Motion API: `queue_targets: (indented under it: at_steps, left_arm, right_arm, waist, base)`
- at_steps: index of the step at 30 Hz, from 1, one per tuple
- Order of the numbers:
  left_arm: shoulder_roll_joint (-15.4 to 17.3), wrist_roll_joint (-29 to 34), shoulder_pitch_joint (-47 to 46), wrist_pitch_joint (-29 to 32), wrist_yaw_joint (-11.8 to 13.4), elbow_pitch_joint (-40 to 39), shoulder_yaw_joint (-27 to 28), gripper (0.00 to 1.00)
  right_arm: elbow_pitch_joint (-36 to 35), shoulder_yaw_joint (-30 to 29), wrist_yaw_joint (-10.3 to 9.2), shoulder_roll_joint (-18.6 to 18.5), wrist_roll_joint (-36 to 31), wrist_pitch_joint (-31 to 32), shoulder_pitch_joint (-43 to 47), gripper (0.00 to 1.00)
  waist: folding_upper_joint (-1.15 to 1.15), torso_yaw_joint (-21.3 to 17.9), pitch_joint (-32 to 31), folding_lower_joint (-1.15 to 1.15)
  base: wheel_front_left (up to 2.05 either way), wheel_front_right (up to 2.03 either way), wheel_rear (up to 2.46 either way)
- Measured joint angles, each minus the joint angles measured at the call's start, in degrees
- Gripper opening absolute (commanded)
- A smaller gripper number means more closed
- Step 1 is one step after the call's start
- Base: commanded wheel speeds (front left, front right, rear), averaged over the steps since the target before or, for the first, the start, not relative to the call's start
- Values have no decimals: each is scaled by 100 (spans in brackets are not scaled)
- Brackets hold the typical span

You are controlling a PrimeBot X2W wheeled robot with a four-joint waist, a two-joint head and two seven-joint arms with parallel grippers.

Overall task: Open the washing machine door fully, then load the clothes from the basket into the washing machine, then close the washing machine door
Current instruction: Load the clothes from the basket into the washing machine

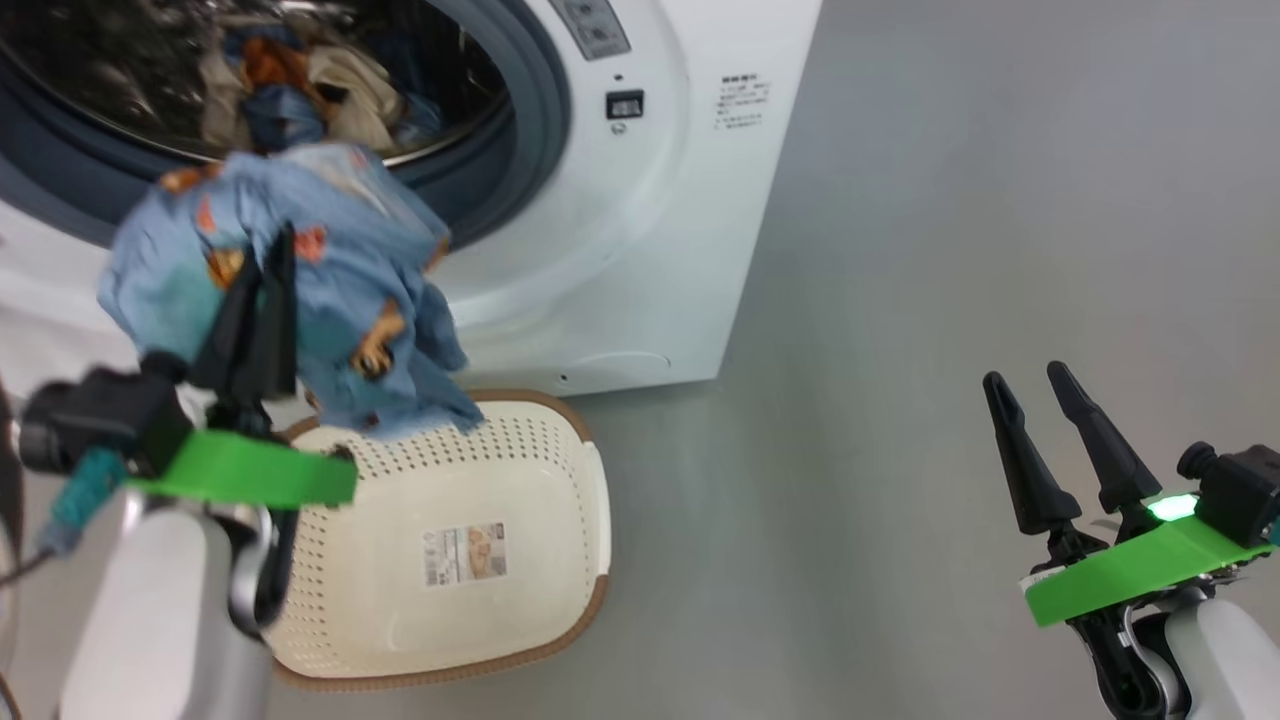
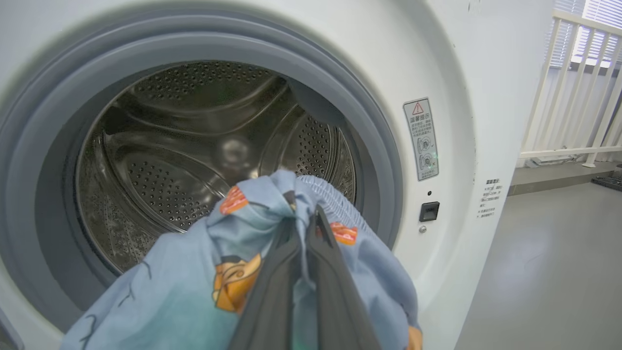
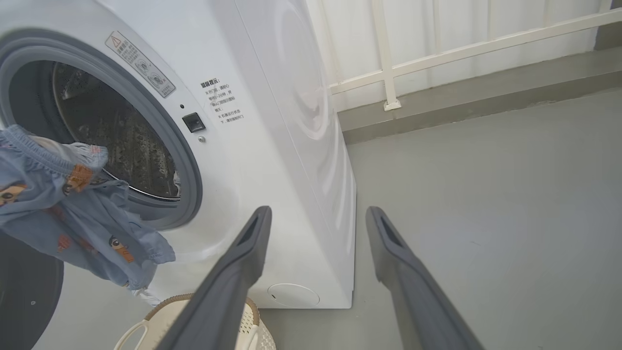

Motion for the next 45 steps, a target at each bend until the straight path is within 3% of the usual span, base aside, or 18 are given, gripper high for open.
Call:
queue_targets:
  at_steps: [21, 30, 35, 41, 42, 43, 44, 45]
  left_arm:
    - [442, -36, -3333, -7, 56, 3010, 542, 0]
    - [553, 252, -4451, -46, 118, 3632, 533, 0]
    - [684, 513, -4777, -45, 311, 3608, 523, 0]
    - [673, 690, -4909, -54, 423, 2611, 639, 0]
    - [647, 688, -4893, -54, 426, 2699, 675, 22]
    - [609, 686, -4862, -54, 442, 2832, 715, 80]
    - [577, 677, -4846, -54, 482, 3000, 757, 100]
    - [550, 647, -4837, -53, 503, 3161, 790, 100]
  right_arm:
    - [-275, -7, 0, -35, 149, 0, -797, 100]
    - [-304, 64, 0, 32, 205, 0, -1063, 100]
    - [-299, 93, 0, 103, 205, 0, -1066, 100]
    - [-290, 89, 0, 145, 205, -1, -1208, 100]
    - [-278, 92, 0, 146, 205, -1, -1210, 100]
    - [-265, 100, 0, 145, 205, 0, -1210, 100]
    - [-263, 121, 0, 145, 205, 0, -1212, 100]
    - [-263, 148, 0, 146, 205, -1, -1217, 100]
  waist:
    - [0, -630, 1655, 0]
    - [0, -927, 2362, 0]
    - [0, -1122, 2620, 0]
    - [0, -1273, 2829, 0]
    - [0, -1281, 2840, 0]
    - [0, -1278, 2838, 0]
    - [0, -1271, 2829, 0]
    - [0, -1259, 2814, 0]
  base:
    - [0, 0, 0]
    - [0, 0, 0]
    - [0, 0, 0]
    - [0, 0, 0]
    - [0, 0, 0]
    - [0, 0, 0]
    - [0, 0, 0]
    - [0, 0, 0]
